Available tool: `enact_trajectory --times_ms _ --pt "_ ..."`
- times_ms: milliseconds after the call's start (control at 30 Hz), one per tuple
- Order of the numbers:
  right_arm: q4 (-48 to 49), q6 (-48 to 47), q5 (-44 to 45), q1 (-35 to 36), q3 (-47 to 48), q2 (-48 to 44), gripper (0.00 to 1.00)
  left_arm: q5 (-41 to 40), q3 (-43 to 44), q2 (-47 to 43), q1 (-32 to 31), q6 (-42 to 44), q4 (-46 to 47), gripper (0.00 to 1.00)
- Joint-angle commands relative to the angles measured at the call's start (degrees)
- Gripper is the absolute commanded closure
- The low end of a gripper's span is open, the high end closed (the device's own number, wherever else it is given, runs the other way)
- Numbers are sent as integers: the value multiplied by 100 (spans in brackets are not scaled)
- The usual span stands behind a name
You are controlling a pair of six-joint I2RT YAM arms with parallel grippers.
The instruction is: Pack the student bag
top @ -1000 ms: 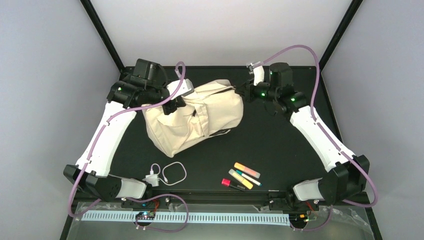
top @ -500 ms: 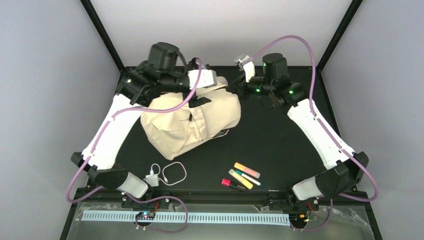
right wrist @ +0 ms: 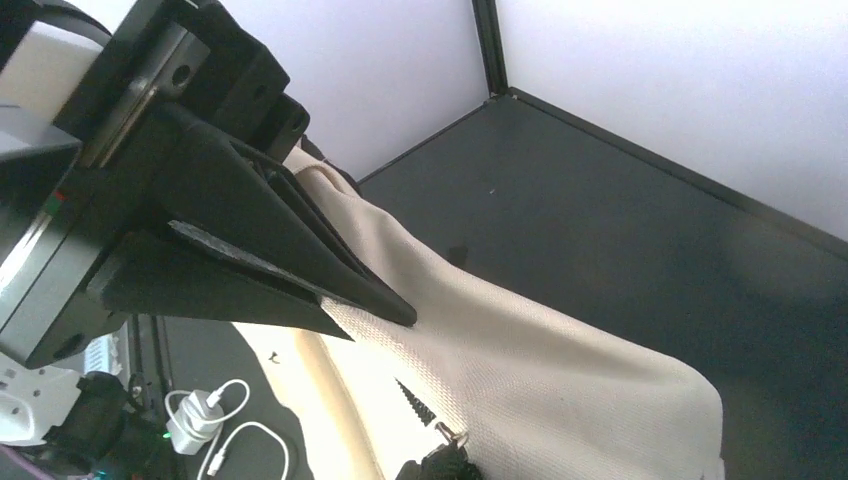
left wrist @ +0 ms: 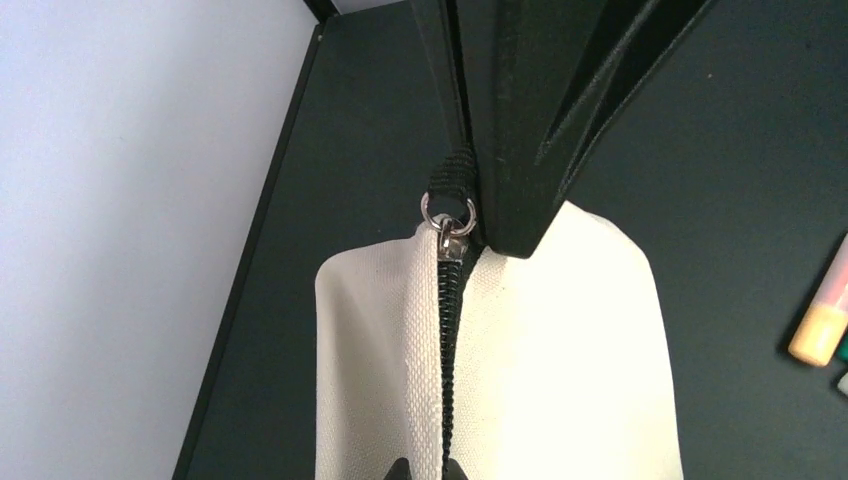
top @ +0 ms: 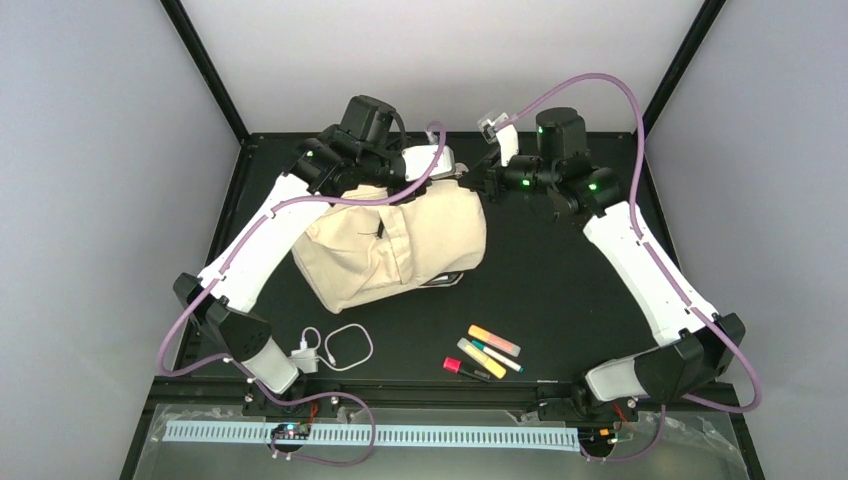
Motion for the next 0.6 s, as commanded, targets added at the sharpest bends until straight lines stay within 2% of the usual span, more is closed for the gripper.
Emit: enact_trajectory --times_ms 0,300,567 --pt "446 192 -136 -174 -25 -358 99 -219 -123 -212 -11 45 45 98" --pt "490 703 763 -1345 -1011 -472 99 -538 442 -716 59 136 -562 98" --pt "163 406 1667 -1359 -1304 -386 99 -1066 2349 -539 123 116 -1031 98"
